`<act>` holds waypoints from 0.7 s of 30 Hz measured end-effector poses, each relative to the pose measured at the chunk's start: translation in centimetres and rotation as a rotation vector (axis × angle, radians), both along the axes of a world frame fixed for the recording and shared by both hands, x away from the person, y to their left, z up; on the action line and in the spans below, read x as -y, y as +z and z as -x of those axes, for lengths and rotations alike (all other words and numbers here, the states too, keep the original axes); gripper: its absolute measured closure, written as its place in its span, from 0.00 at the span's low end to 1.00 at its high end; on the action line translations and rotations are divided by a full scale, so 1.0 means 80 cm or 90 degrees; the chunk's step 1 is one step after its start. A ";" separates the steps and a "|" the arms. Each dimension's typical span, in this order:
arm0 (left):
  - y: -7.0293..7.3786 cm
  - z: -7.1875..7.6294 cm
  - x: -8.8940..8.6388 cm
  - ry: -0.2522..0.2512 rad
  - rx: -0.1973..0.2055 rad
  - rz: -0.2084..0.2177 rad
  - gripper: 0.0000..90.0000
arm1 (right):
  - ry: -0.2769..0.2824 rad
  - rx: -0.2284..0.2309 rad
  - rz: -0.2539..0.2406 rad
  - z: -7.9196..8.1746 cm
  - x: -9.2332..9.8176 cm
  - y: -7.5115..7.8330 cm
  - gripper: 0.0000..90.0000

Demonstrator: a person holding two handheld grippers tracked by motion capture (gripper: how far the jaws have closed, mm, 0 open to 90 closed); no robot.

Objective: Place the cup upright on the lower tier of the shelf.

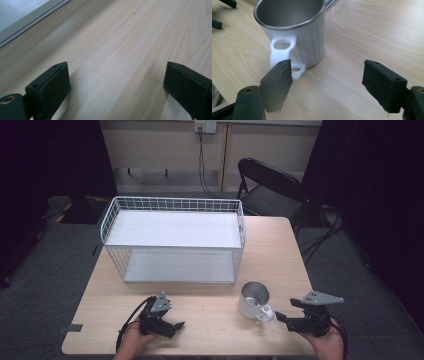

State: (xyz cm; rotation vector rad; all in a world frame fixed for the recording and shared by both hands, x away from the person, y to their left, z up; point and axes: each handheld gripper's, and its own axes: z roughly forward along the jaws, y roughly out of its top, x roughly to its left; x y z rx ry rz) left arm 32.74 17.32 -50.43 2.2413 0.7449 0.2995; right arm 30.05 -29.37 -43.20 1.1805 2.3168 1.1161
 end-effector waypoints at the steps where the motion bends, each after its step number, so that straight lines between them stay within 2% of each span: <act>1: 0.000 0.000 0.000 0.000 0.000 0.000 0.07 | 0.003 0.001 -0.001 0.000 -0.002 0.002 0.26; 11: 0.000 0.000 0.000 0.000 0.000 0.000 0.07 | 0.019 0.006 -0.014 0.000 -0.018 0.023 0.28; 21: 0.000 0.000 0.000 0.000 0.000 0.000 0.07 | 0.042 -0.003 -0.020 0.000 -0.039 0.009 0.28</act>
